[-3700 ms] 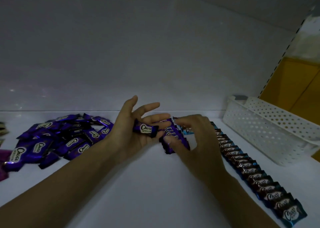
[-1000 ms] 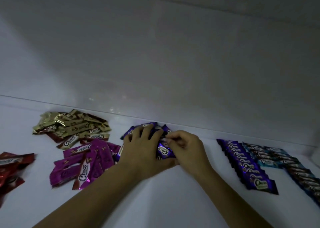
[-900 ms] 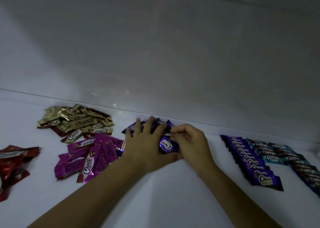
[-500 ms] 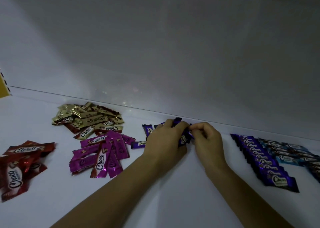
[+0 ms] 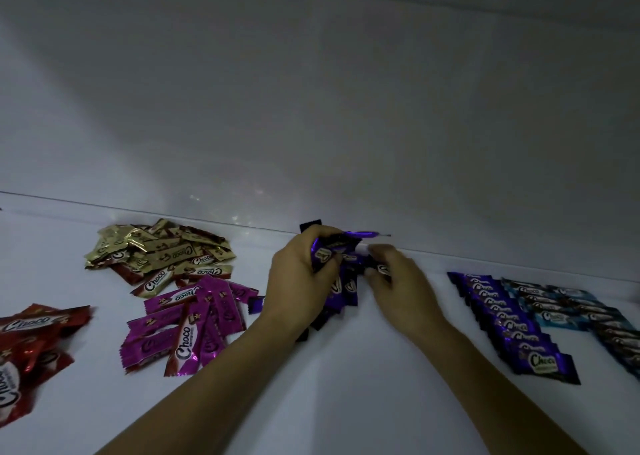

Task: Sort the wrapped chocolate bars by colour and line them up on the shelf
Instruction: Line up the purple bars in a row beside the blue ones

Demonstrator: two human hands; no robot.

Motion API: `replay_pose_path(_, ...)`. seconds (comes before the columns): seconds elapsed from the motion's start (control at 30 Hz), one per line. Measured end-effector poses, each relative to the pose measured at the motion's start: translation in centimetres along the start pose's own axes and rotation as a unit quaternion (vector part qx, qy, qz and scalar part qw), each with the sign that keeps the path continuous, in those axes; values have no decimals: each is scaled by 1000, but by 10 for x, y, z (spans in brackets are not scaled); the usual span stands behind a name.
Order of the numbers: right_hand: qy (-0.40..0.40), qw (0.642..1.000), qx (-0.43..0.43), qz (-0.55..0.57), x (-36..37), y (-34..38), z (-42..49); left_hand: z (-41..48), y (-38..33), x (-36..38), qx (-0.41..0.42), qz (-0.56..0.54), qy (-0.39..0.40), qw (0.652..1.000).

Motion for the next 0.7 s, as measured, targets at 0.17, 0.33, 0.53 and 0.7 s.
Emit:
replay_pose_path(0.17, 25, 983, -108, -146, 2, 15, -4, 4, -3, -3, -41, -121, -27, 991)
replay_pose_path(0.33, -7, 998, -39, 50, -13, 22, -12, 4, -6, -6, -145, -277, -58, 948)
replay_pose_path(0.53, -2, 922, 68, 382, -66, 43, -4, -9, -14, 6, -302, -395, 18, 868)
replay_pose_path(0.7, 22, 941, 87, 326, -87, 31, -23, -24, -20, 22, -285, -368, 92, 880)
Point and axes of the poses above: each hand's wrist, its own z-axis towards the middle knuckle, its own x-axis out of the palm, y = z × x, the point moved 3 cm from there along z, towards the middle knuckle, and after that the axes turned 15 degrees about -z, right-handed, at the moved point
